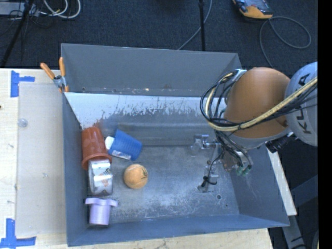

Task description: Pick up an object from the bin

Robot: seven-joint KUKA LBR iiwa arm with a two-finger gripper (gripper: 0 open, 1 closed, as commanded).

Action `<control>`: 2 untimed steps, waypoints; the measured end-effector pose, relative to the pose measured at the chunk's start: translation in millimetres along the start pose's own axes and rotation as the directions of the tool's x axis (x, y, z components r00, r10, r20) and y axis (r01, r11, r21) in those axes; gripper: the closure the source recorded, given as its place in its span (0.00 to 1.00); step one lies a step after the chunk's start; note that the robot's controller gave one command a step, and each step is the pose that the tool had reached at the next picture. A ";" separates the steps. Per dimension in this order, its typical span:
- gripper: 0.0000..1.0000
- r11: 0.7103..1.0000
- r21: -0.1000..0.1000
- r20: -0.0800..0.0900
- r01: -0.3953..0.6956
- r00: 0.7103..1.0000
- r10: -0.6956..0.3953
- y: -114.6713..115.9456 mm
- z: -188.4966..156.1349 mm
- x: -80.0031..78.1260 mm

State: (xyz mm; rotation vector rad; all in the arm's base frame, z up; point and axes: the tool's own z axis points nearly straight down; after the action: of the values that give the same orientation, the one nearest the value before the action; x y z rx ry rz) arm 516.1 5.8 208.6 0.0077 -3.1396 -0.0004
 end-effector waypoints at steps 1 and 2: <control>0.00 0.998 0.001 0.003 0.060 0.998 -0.060 25.4 37.4 -11.8; 0.00 1.000 -0.001 -0.004 -0.010 1.000 0.010 31.7 75.0 -17.0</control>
Offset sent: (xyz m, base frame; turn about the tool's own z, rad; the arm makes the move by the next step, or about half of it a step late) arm 0.0225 0.0318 -0.0976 0.1024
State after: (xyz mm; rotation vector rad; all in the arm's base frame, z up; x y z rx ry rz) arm 532.9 37.6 133.6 -0.0082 -3.1361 -0.0019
